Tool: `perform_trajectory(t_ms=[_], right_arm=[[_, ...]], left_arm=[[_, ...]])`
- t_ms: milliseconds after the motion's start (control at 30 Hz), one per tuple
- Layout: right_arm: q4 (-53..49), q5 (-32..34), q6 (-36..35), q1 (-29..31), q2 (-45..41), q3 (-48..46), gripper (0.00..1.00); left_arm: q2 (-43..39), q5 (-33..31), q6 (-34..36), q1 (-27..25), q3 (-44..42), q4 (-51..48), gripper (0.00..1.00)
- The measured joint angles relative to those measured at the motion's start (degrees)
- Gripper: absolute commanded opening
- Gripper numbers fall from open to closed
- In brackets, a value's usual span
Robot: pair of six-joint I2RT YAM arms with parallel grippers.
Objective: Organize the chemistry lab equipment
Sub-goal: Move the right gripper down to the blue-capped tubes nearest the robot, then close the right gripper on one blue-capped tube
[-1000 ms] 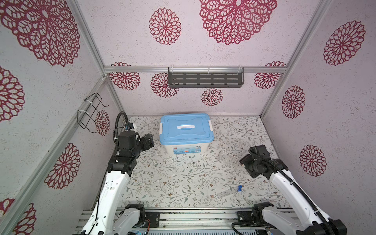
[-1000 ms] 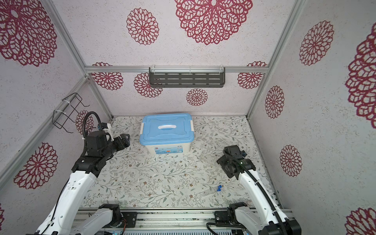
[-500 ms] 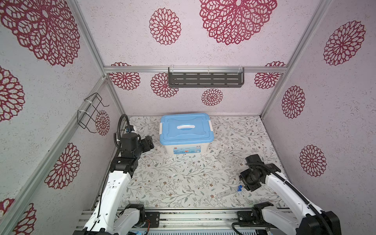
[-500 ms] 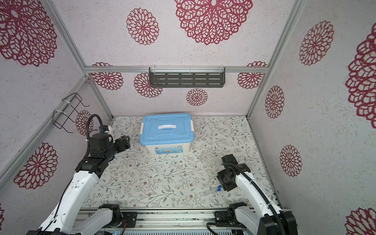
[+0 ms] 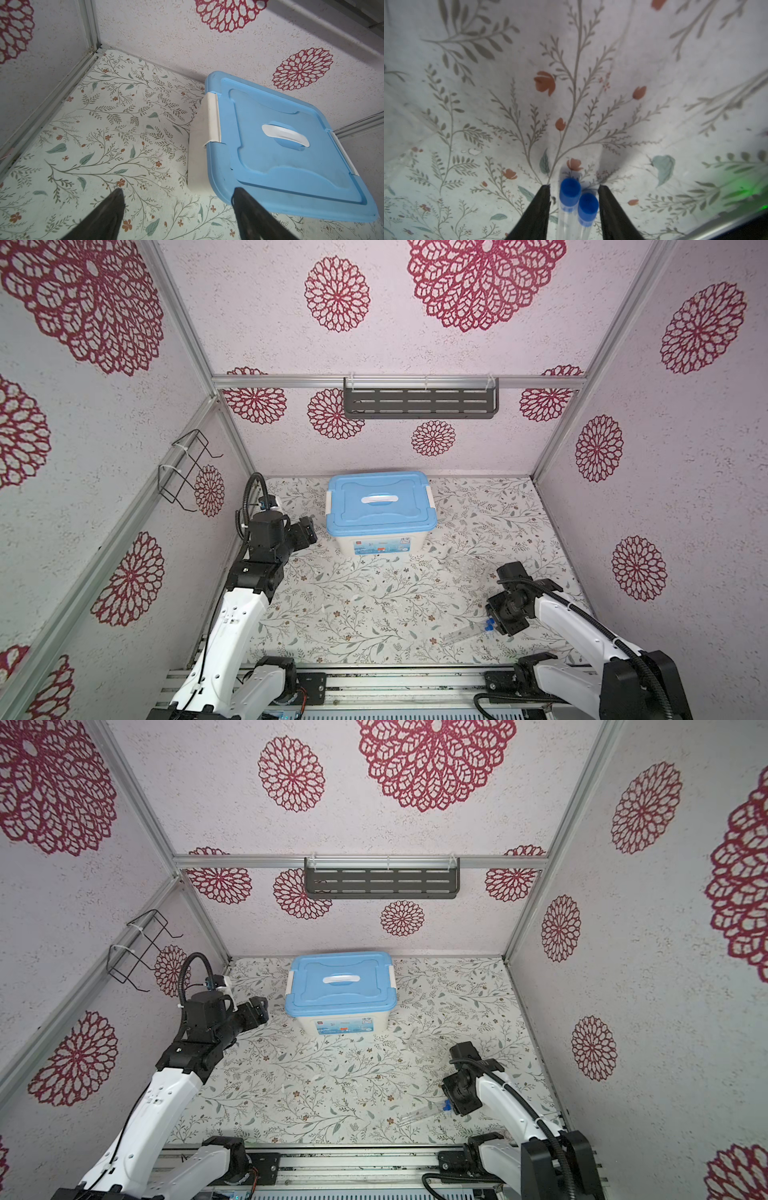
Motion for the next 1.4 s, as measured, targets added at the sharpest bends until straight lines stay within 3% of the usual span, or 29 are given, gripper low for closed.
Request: perform_trajectory(t_ms=[900, 1400], right_arm=[[4.6, 0.0, 1.2, 0.3, 1.2, -1.3, 0.29], [5.0, 0.2, 2.1, 1.0, 1.6, -1.3, 0.31]], left_arm=[[0.1, 0.2, 0.0, -0.1, 0.0, 0.1, 0.85], [0.1, 0.2, 0.0, -0.1, 0.0, 0.1, 0.85]])
